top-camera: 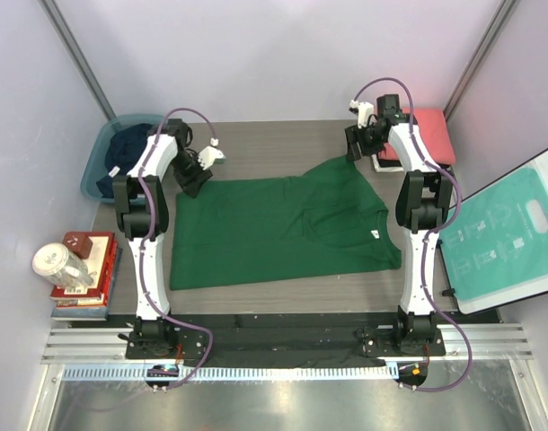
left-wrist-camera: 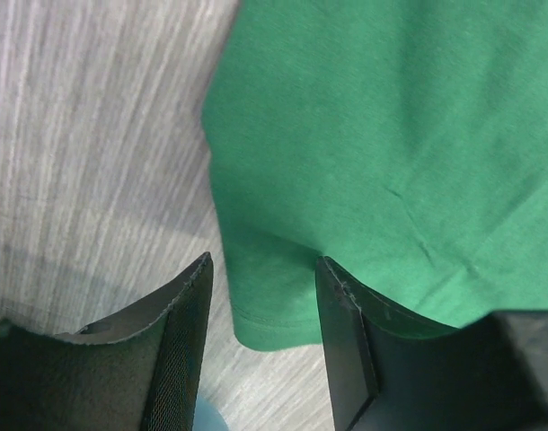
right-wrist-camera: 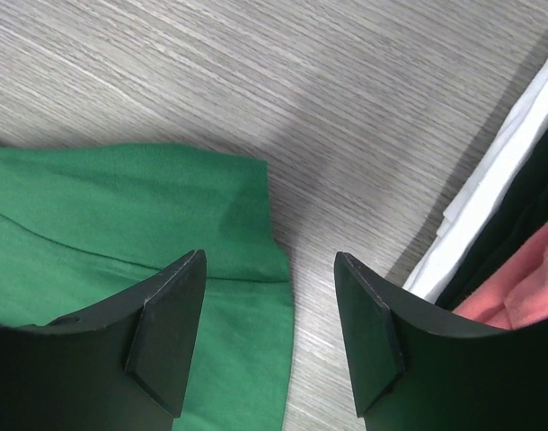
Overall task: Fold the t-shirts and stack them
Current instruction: Grap the side of the flattened tshirt furthest away from the robot with both arms
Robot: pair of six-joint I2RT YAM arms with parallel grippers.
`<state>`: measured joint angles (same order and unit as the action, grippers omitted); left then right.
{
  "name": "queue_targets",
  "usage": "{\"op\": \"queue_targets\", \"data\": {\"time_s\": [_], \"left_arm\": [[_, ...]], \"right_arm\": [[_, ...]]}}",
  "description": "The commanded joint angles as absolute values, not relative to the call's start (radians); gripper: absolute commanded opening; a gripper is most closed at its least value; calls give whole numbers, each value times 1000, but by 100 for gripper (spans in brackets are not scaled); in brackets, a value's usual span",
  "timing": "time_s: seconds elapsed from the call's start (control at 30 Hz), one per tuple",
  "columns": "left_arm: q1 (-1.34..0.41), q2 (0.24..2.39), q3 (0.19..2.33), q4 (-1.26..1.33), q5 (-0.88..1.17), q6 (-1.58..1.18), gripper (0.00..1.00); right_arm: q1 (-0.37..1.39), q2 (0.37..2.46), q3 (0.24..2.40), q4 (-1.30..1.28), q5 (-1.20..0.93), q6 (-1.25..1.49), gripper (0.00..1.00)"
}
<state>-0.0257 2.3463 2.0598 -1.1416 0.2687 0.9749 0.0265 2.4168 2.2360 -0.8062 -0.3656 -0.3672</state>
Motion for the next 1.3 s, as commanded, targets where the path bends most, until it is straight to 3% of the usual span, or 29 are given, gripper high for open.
{"op": "queue_targets", "data": {"time_s": [0.0, 0.3, 0.5, 0.6, 0.63, 0.67, 1.1, 1.27], "left_arm": [[-14, 2318, 2046, -1074, 267, 965, 50], [-3, 2401, 2112, -1097, 244, 960, 49], [-3, 2428, 2128, -1124, 245, 968, 37], [-3, 2427, 2125, -1129, 241, 968, 24], [-3, 2425, 2125, -1127, 239, 966, 7], [-3, 2422, 2122, -1127, 239, 962, 0], [-11, 2332, 2036, -1134, 244, 946, 0], [-18, 2301, 2003, -1134, 232, 945, 0]], "right_arm": [[31, 2433, 2298, -810, -387, -361, 65], [32, 2428, 2295, -811, -387, -365, 64], [32, 2421, 2287, -811, -390, -370, 63], [32, 2422, 2286, -813, -397, -367, 63], [31, 2424, 2286, -816, -414, -364, 63], [31, 2427, 2284, -822, -423, -361, 63], [29, 2540, 2368, -788, -526, -284, 63], [31, 2588, 2414, -762, -554, -252, 56]]}}
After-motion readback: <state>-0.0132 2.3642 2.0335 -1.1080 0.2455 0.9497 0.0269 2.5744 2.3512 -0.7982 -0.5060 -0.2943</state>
